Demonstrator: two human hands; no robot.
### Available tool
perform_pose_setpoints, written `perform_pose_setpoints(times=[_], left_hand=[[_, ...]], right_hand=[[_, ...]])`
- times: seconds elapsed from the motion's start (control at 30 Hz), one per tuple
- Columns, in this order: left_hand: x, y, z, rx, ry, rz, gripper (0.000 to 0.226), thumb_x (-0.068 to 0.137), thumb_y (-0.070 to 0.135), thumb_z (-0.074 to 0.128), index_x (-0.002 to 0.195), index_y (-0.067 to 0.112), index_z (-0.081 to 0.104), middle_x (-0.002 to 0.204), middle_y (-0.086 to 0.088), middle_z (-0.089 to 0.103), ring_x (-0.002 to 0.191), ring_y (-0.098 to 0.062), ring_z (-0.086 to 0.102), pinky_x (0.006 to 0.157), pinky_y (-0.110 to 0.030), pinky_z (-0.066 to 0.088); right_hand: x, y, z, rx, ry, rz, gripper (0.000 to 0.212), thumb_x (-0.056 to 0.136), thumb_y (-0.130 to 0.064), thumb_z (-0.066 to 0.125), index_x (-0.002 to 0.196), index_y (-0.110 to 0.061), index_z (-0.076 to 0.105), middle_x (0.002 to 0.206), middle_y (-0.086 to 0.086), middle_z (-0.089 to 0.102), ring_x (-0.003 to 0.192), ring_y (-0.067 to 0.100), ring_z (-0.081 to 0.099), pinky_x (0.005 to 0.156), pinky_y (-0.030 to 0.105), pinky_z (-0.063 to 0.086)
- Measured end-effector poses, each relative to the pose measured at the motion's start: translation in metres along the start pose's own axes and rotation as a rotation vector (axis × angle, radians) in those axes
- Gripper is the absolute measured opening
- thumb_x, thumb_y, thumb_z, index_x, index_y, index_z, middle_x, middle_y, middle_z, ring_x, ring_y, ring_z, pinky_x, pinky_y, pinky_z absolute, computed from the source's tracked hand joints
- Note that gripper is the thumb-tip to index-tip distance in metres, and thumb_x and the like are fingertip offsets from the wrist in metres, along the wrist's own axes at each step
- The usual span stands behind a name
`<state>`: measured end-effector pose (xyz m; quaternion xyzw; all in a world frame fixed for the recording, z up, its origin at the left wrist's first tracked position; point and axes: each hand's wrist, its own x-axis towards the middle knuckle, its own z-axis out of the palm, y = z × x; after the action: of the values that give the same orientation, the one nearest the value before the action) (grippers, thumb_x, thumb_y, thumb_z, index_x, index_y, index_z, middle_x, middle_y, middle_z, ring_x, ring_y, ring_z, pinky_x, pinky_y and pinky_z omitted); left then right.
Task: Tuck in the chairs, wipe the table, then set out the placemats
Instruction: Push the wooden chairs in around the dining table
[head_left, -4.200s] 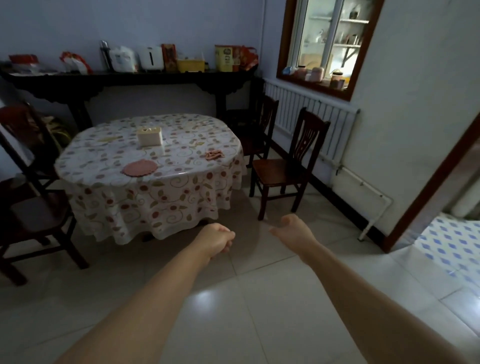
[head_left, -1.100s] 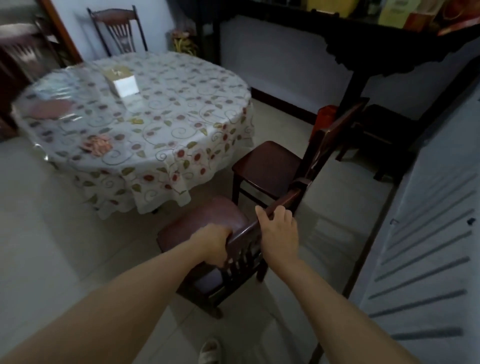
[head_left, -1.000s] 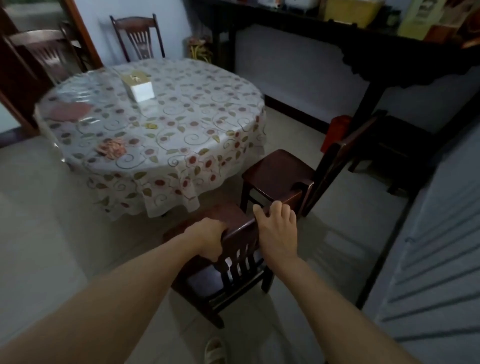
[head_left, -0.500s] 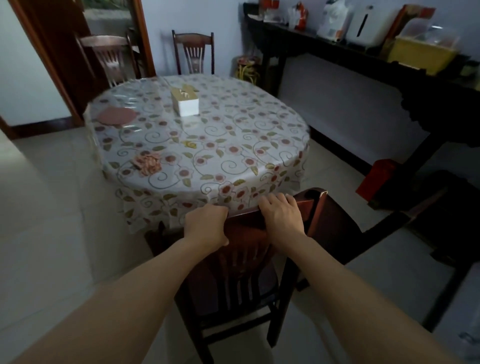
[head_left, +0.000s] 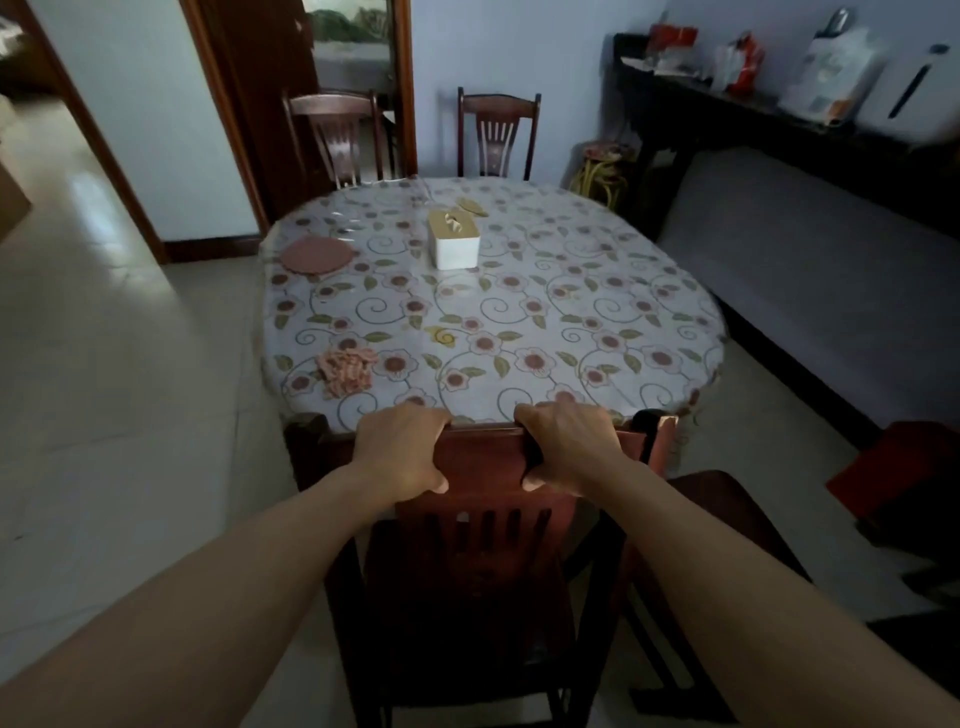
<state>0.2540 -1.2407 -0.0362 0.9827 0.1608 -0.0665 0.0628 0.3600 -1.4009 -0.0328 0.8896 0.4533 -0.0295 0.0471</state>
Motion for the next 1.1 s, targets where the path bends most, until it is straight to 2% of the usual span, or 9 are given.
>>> perform_pose_setpoints(times=[0.17, 0.33, 0.53, 0.63, 0.73, 0.83, 0.97, 1.03, 1.1], left_hand=[[0.037, -0.010, -0.002, -0.014, 0.014, -0.067, 0.059, 0.063, 0.041, 0.080, 0.113, 0.021, 0.056, 0.106, -0.001, 0.064, 0.096, -0.022, 0.060, 0.077, -0.034, 0.049], [0.066, -0.023, 0.009, 0.002, 0.053, -0.103, 0.047, 0.064, 0.041, 0.077, 0.101, 0.023, 0.056, 0.101, 0.001, 0.064, 0.093, -0.021, 0.060, 0.070, -0.032, 0.043], [0.081, -0.034, 0.033, 0.021, 0.113, -0.127, 0.044, 0.069, 0.037, 0.076, 0.104, 0.025, 0.052, 0.107, 0.002, 0.062, 0.098, -0.020, 0.059, 0.074, -0.031, 0.044], [0.086, -0.039, 0.050, 0.052, 0.140, -0.130, 0.041, 0.071, 0.038, 0.074, 0.102, 0.023, 0.051, 0.104, 0.003, 0.062, 0.095, -0.020, 0.059, 0.069, -0.030, 0.040], [0.086, -0.050, 0.066, 0.034, 0.176, -0.111, 0.039, 0.070, 0.037, 0.074, 0.098, 0.021, 0.052, 0.100, 0.003, 0.062, 0.091, -0.020, 0.059, 0.065, -0.029, 0.039], [0.087, -0.059, 0.070, 0.003, 0.206, -0.079, 0.041, 0.069, 0.036, 0.076, 0.098, 0.020, 0.053, 0.097, 0.001, 0.062, 0.089, -0.021, 0.059, 0.062, -0.027, 0.035], [0.083, -0.063, 0.078, 0.027, 0.221, -0.011, 0.050, 0.061, 0.037, 0.081, 0.099, 0.017, 0.056, 0.089, -0.002, 0.063, 0.080, -0.025, 0.061, 0.060, -0.031, 0.044], [0.077, -0.066, 0.085, 0.059, 0.192, 0.046, 0.056, 0.049, 0.035, 0.088, 0.092, 0.015, 0.059, 0.077, -0.003, 0.063, 0.067, -0.026, 0.062, 0.050, -0.032, 0.045], [0.072, -0.067, 0.088, 0.090, 0.171, 0.069, 0.060, 0.041, 0.035, 0.090, 0.088, 0.016, 0.058, 0.070, -0.001, 0.061, 0.059, -0.023, 0.061, 0.044, -0.028, 0.042]], right_hand=[[0.042, 0.017, 0.000, 0.032, 0.009, -0.080, 0.054, 0.068, -0.046, 0.078, 0.102, -0.020, 0.047, 0.094, -0.002, 0.060, 0.087, 0.021, 0.059, 0.064, 0.031, 0.041], [0.079, 0.023, 0.013, 0.068, 0.014, -0.133, 0.051, 0.071, -0.043, 0.078, 0.103, -0.018, 0.048, 0.095, -0.002, 0.059, 0.086, 0.021, 0.057, 0.062, 0.030, 0.035], [0.105, 0.020, 0.048, 0.081, 0.137, -0.165, 0.040, 0.075, -0.035, 0.076, 0.098, -0.016, 0.048, 0.085, -0.002, 0.051, 0.074, 0.017, 0.043, 0.059, 0.030, 0.032], [0.114, 0.017, 0.072, 0.069, 0.232, -0.191, 0.047, 0.058, -0.029, 0.088, 0.085, -0.015, 0.053, 0.072, 0.001, 0.055, 0.062, 0.018, 0.047, 0.049, 0.028, 0.030], [0.117, 0.010, 0.087, 0.068, 0.268, -0.192, 0.056, 0.036, -0.024, 0.094, 0.072, -0.017, 0.051, 0.058, -0.003, 0.049, 0.049, 0.014, 0.041, 0.038, 0.023, 0.024], [0.120, 0.007, 0.091, 0.084, 0.278, -0.202, 0.055, 0.036, -0.022, 0.093, 0.071, -0.016, 0.051, 0.057, -0.003, 0.049, 0.048, 0.014, 0.043, 0.037, 0.022, 0.026], [0.115, 0.008, 0.090, 0.080, 0.262, -0.214, 0.057, 0.033, -0.028, 0.095, 0.072, -0.016, 0.055, 0.057, -0.003, 0.051, 0.046, 0.016, 0.046, 0.038, 0.022, 0.024], [0.107, 0.005, 0.092, 0.091, 0.246, -0.214, 0.061, 0.032, -0.027, 0.095, 0.077, -0.016, 0.055, 0.058, -0.003, 0.052, 0.045, 0.016, 0.047, 0.039, 0.021, 0.021], [0.099, 0.001, 0.096, 0.083, 0.228, -0.184, 0.069, 0.035, -0.017, 0.092, 0.085, -0.019, 0.045, 0.055, -0.004, 0.047, 0.041, 0.014, 0.039, 0.039, 0.018, 0.014]])
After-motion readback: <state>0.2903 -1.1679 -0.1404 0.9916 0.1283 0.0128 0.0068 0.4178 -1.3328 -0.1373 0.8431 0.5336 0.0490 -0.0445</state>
